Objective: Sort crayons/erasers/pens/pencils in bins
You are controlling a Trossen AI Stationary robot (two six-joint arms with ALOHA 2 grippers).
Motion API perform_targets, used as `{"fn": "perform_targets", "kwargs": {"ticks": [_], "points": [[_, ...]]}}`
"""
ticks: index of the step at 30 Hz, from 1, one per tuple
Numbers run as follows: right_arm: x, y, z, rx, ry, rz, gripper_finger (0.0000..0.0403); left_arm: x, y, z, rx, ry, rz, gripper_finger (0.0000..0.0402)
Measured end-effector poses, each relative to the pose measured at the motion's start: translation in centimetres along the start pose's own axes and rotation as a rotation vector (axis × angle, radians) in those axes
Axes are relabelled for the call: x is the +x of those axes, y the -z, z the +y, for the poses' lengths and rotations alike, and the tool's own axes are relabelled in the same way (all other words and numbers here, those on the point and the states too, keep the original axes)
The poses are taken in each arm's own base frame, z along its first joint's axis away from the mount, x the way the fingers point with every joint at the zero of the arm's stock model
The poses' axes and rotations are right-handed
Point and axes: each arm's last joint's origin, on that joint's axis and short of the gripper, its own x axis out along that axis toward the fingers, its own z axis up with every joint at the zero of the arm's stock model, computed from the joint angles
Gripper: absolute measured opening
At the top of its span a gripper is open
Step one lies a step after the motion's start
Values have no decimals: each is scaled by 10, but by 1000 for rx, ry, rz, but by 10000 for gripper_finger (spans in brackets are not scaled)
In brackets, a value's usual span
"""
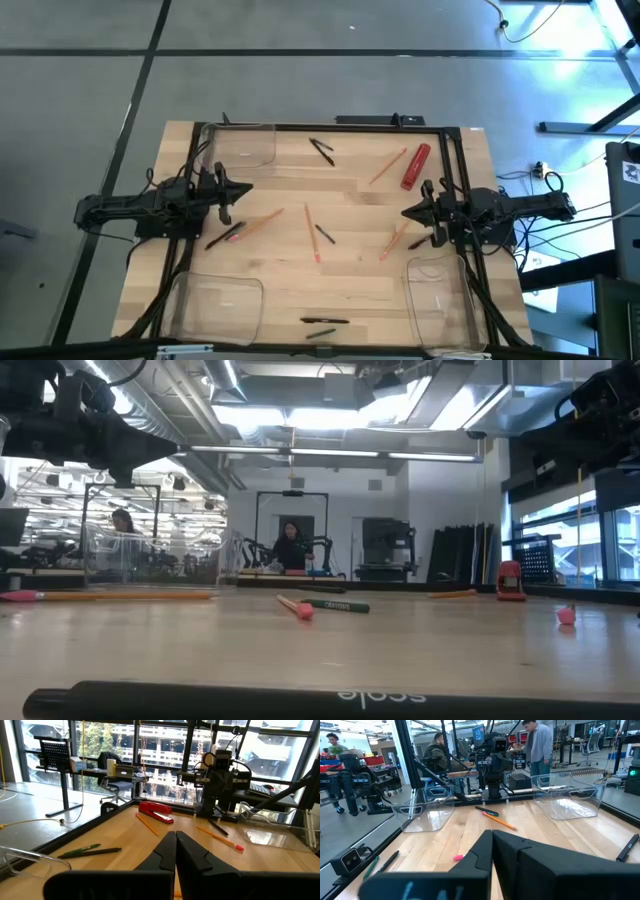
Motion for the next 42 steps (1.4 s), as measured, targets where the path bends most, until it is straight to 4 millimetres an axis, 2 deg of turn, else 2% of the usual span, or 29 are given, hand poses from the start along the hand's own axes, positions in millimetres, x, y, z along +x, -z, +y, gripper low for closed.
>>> {"fn": "perform_targets", "kwargs": {"ticks": [42], "points": [[0, 0, 0, 0, -9, 2, 13, 0, -4, 0, 64, -28, -25, 0]]}}
